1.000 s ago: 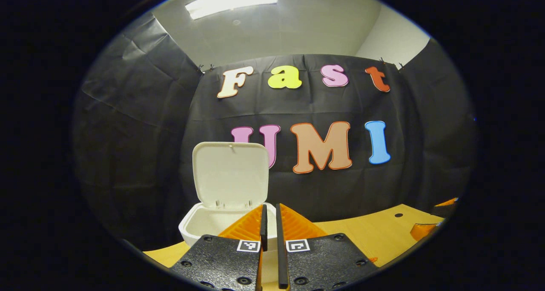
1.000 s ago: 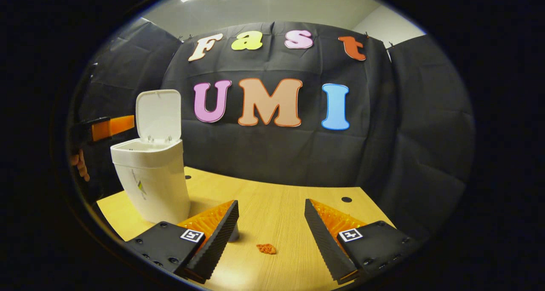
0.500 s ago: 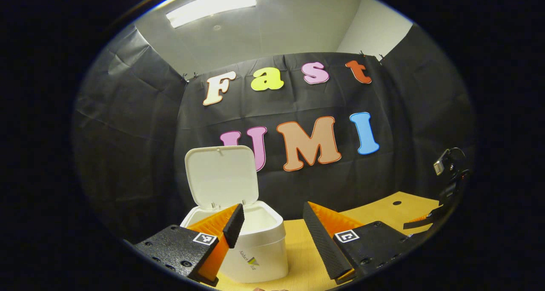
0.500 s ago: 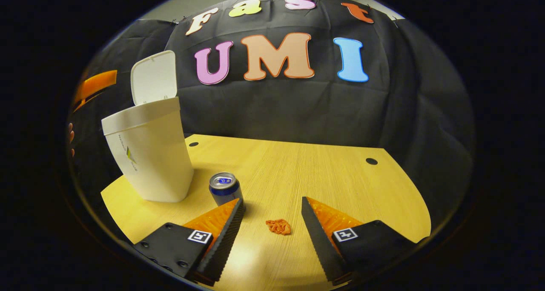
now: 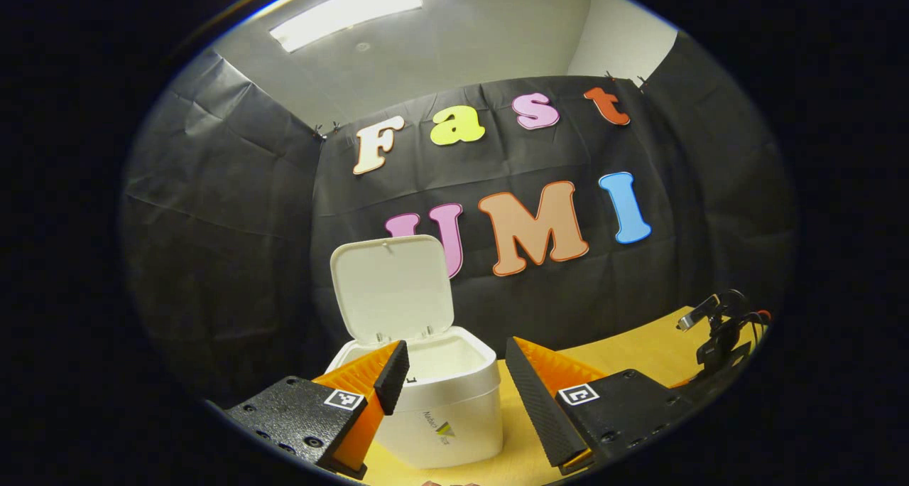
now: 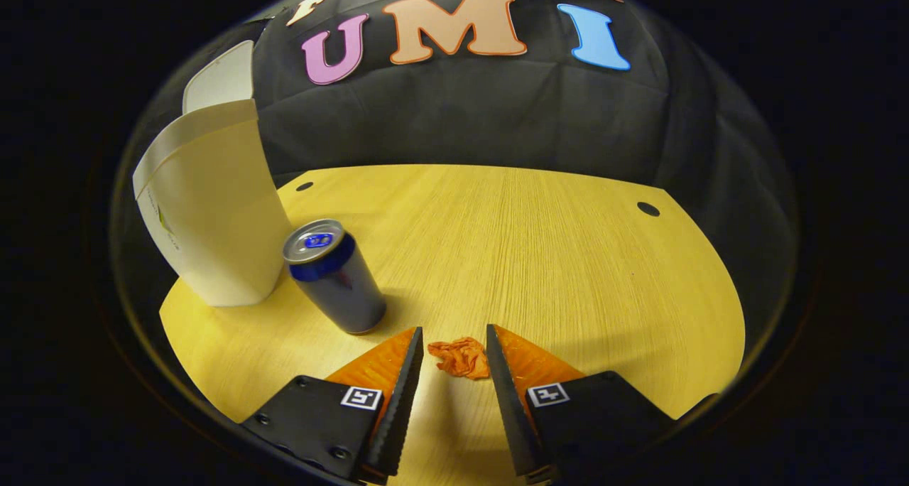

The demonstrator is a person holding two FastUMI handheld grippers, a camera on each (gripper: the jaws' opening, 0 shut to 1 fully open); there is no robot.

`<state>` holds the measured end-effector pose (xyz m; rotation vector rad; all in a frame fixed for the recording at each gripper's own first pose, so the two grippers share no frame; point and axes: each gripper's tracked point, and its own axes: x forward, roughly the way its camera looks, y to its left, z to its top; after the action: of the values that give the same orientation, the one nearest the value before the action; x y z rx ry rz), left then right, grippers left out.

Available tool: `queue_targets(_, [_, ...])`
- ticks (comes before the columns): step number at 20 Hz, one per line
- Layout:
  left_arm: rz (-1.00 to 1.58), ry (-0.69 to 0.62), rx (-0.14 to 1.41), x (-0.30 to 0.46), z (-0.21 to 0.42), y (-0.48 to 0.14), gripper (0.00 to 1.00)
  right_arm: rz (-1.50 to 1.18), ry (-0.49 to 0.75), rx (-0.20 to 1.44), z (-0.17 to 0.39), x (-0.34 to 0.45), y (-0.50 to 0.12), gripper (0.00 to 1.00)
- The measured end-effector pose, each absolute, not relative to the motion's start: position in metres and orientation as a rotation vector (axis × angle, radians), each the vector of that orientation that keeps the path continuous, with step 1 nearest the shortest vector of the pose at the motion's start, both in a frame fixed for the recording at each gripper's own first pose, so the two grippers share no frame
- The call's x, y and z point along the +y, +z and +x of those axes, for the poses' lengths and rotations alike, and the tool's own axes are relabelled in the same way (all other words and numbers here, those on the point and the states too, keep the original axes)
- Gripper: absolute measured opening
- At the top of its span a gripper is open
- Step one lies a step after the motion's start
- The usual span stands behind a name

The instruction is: Press the lid of the desktop garbage bin to open it, pick up the crumpled paper on the desktop and throw it into the bin, then pick up the pop can on the desktop and drop it into the bin, and finally close the garbage bin lid.

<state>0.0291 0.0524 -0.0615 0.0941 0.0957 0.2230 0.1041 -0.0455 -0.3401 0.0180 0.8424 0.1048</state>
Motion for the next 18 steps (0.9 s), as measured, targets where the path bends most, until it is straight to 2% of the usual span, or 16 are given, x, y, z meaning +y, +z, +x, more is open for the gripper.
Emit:
queue_targets(3, [0.096, 0.248, 0.112, 0.058, 0.027, -0.067, 0.84, 0.035, 0.109, 0.885, 0.104, -0.05, -0.351, 0.51])
queue_targets(6, [0.094, 0.265, 0.125, 0.062, 0.026, -0.07, 0.83, 0.04, 0.117, 0.906, 0.104, -0.05, -0.356, 0.5])
queue_targets(8, [0.098, 0.273, 0.127, 0.064, 0.026, -0.072, 0.83, 0.029, 0.118, 0.926, 0.102, -0.05, -0.362, 0.52])
queue_targets(18, [0.094, 0.292, 0.135, 0.071, 0.024, -0.075, 0.83, 0.031, 0.107, 0.936, 0.103, -0.049, -0.367, 0.29])
